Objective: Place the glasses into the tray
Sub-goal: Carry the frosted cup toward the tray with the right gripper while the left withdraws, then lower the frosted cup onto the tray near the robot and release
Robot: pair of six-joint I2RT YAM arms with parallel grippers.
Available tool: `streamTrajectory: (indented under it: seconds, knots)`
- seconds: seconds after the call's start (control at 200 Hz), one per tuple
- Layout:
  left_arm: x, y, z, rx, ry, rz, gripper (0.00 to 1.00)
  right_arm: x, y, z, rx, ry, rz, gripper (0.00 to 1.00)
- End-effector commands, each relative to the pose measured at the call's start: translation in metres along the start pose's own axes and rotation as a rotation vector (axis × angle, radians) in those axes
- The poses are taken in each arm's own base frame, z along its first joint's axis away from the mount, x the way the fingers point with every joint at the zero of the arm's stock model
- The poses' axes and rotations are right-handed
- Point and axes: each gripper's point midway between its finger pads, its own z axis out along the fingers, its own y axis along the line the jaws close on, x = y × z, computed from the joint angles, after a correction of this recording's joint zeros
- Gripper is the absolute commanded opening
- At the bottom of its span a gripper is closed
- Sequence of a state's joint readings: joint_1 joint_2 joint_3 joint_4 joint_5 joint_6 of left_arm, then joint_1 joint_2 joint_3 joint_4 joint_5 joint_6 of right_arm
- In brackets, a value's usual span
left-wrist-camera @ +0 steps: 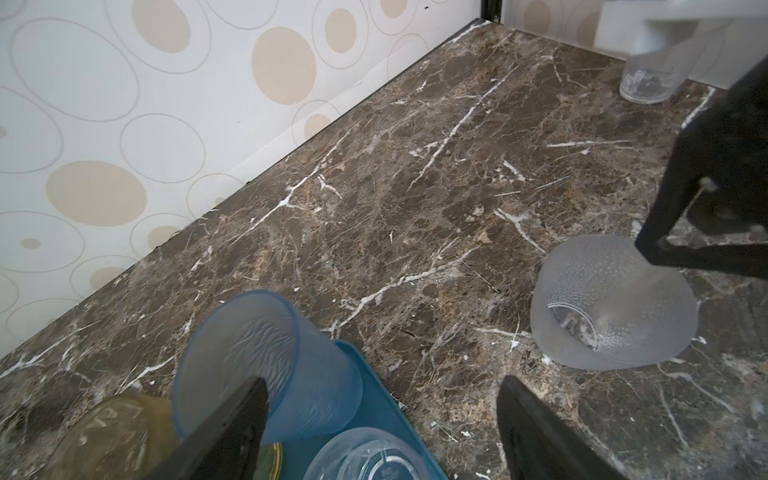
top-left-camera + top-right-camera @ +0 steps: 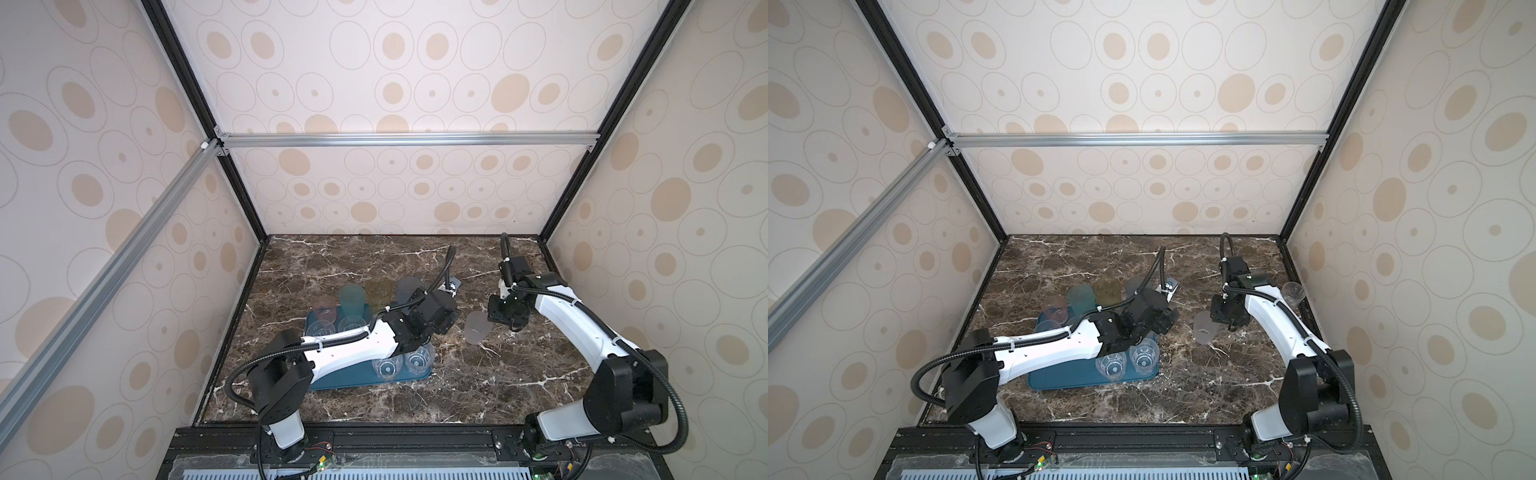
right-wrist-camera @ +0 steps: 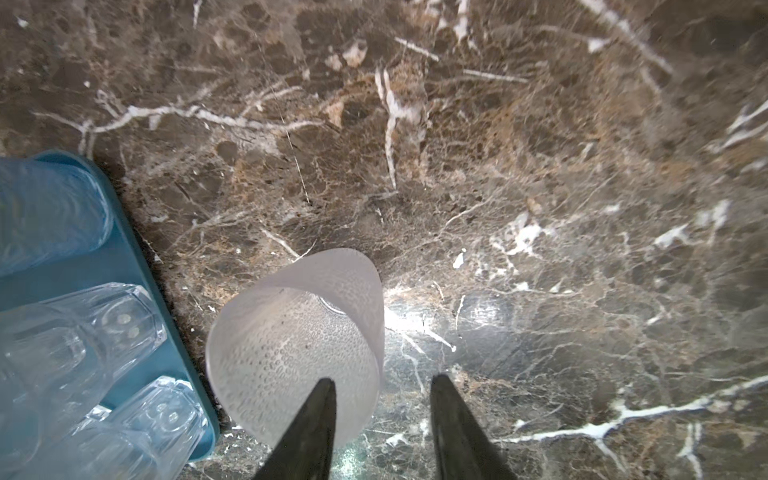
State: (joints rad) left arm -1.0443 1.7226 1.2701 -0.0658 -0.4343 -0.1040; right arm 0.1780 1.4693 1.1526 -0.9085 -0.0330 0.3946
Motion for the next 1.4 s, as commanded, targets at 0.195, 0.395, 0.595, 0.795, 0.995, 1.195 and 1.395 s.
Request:
streamTrajectory:
  seconds: [0.195,0.395,0.595,0.795,0.995,1.195,1.395]
  knots:
    - [-0.013,-0.003,0.002,-0.004,-0.018,0.021,0.87,0.010,0.003,0.034,-0.032,0.060,-0.015,0.22]
    - [-0.014,0.007,-0.006,-0.032,-0.015,0.007,0.87,0.010,0.004,0.024,-0.029,0.036,-0.039,0.08]
    - [-0.025,0.047,-0.042,-0.117,-0.051,-0.034,0.87,0.004,0.019,-0.035,0.003,-0.049,-0.120,0.05]
    - [-0.012,0.126,-0.092,-0.234,-0.041,-0.140,0.84,0.002,0.070,-0.111,-0.067,-0.172,-0.219,0.04]
    - [0.028,0.214,-0.142,-0.415,0.011,-0.260,0.84,0.025,0.149,-0.143,-0.182,-0.201,-0.348,0.03]
    - [0.078,0.268,-0.176,-0.553,0.076,-0.342,0.84,0.069,0.237,-0.134,-0.255,-0.153,-0.522,0.03]
    - [0.133,0.305,-0.192,-0.684,0.191,-0.455,0.82,0.116,0.298,-0.107,-0.279,-0.067,-0.658,0.02]
